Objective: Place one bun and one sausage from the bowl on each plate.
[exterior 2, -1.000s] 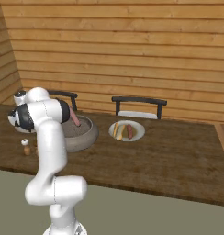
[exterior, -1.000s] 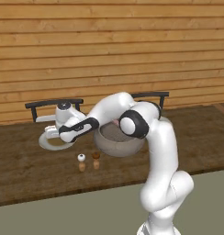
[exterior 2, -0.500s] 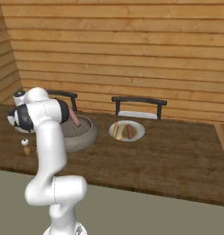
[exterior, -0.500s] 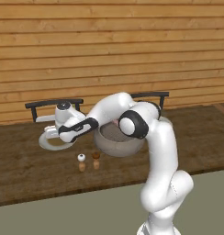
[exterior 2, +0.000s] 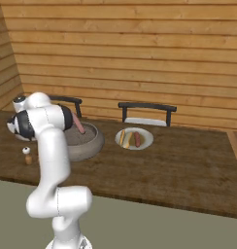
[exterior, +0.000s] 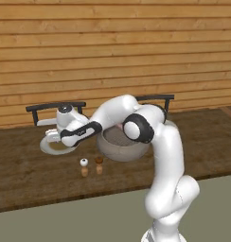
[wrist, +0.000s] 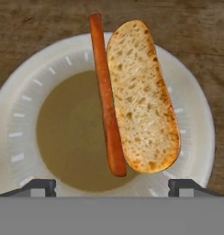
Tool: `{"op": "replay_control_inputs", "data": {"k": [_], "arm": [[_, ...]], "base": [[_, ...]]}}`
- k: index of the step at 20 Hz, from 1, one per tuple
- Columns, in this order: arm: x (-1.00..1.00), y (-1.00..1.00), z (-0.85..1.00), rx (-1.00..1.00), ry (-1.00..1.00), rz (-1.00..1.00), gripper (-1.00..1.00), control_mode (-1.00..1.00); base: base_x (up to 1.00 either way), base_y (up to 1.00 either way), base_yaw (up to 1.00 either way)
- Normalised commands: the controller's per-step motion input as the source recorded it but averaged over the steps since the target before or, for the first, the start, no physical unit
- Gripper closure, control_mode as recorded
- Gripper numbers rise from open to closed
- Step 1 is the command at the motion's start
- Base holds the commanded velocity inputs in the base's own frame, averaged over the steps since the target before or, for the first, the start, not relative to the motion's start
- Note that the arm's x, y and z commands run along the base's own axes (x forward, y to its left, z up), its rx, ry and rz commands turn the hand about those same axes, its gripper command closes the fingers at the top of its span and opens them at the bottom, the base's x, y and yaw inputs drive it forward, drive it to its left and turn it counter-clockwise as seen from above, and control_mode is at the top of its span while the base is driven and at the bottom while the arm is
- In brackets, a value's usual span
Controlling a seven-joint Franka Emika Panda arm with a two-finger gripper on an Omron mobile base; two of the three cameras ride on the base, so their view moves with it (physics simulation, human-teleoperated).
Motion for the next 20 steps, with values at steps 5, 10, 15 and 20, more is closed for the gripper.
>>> {"op": "replay_control_inputs", "data": {"k": [5, 10, 15, 20], "arm": [[-0.80, -0.31, 0.57, 0.00, -0.06, 0.00, -1.00, -1.00], [-0.76, -0.67, 0.62, 0.00, -0.01, 0.00, -1.00, -1.00], [-0.42, -0.98, 0.58, 0.00, 0.00, 0.00, -1.00, -1.00], [-0.06, -0.85, 0.58, 0.00, 0.01, 0.00, -1.00, -1.00]], "base": [[0.00, 0.00, 0.00], [0.00, 0.00, 0.00], [0.00, 0.00, 0.00], [0.00, 0.00, 0.00]]}}
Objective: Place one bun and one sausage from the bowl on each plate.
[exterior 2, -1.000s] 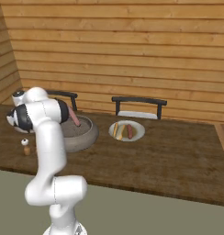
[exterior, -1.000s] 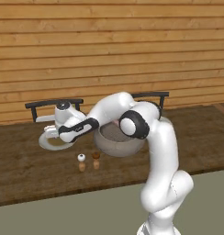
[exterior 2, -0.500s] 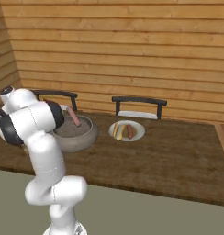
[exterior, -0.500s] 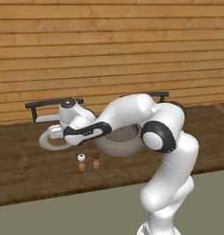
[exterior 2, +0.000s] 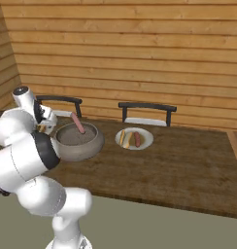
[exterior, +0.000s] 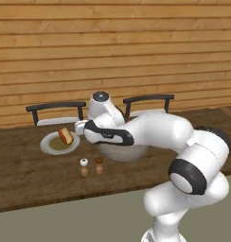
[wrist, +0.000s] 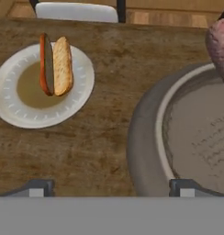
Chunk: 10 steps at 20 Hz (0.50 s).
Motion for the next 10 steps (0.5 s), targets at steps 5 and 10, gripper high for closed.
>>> {"op": "replay_control_inputs", "data": {"k": [5, 10], "arm": [[0.00, -0.92, 0.31, 0.00, 0.00, 0.01, -1.00, -1.00], [0.26, -0.88, 0.02, 0.05, 0.00, 0.13, -1.00, -1.00]], "base": [[0.00, 0.00, 0.00], [0.00, 0.00, 0.00]]}}
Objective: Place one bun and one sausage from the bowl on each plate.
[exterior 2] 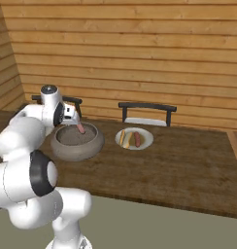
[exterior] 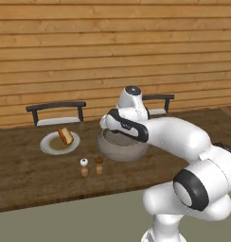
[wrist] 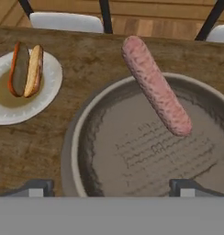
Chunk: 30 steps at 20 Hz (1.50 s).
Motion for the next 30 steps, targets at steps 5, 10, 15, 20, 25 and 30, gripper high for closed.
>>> {"op": "replay_control_inputs", "data": {"k": [5, 10, 15, 20, 25, 30], "arm": [[0.38, -0.42, 0.00, 0.01, 0.00, 0.06, -1.00, -1.00], [0.52, -0.22, 0.00, 0.00, 0.00, 0.02, -1.00, -1.00], [0.42, 0.00, -0.07, -0.02, 0.00, 0.00, -1.00, -1.00], [0.05, 0.00, -0.26, -0.03, 0.01, 0.00, -1.00, -1.00], [0.00, -0.03, -0.23, 0.00, 0.00, 0.09, -1.00, -1.00], [0.01, -0.06, -0.15, 0.00, 0.00, 0.13, -1.00, -1.00]], "base": [[0.00, 0.00, 0.00], [0.00, 0.00, 0.00], [0.00, 0.00, 0.00], [0.00, 0.00, 0.00], [0.00, 0.00, 0.00], [0.00, 0.00, 0.00]]}}
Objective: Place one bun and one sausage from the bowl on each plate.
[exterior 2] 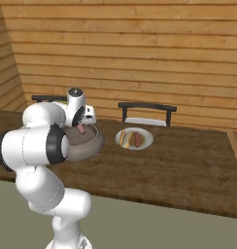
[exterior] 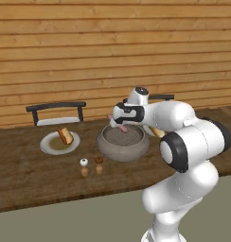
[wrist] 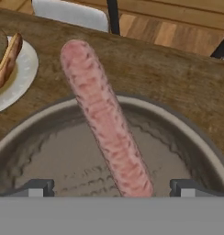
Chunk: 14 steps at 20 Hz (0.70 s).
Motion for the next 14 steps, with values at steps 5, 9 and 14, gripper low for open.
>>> {"op": "replay_control_inputs", "data": {"k": [5, 9, 14], "arm": [[0.06, -0.11, -0.33, -0.01, 0.00, 0.07, -1.00, -1.00], [0.01, 0.00, -0.16, 0.00, 0.00, 0.01, -1.00, -1.00], [0.06, 0.00, -0.06, 0.00, 0.00, 0.00, -1.00, -1.00]], "base": [[0.00, 0.00, 0.00], [0.00, 0.00, 0.00], [0.00, 0.00, 0.00]]}}
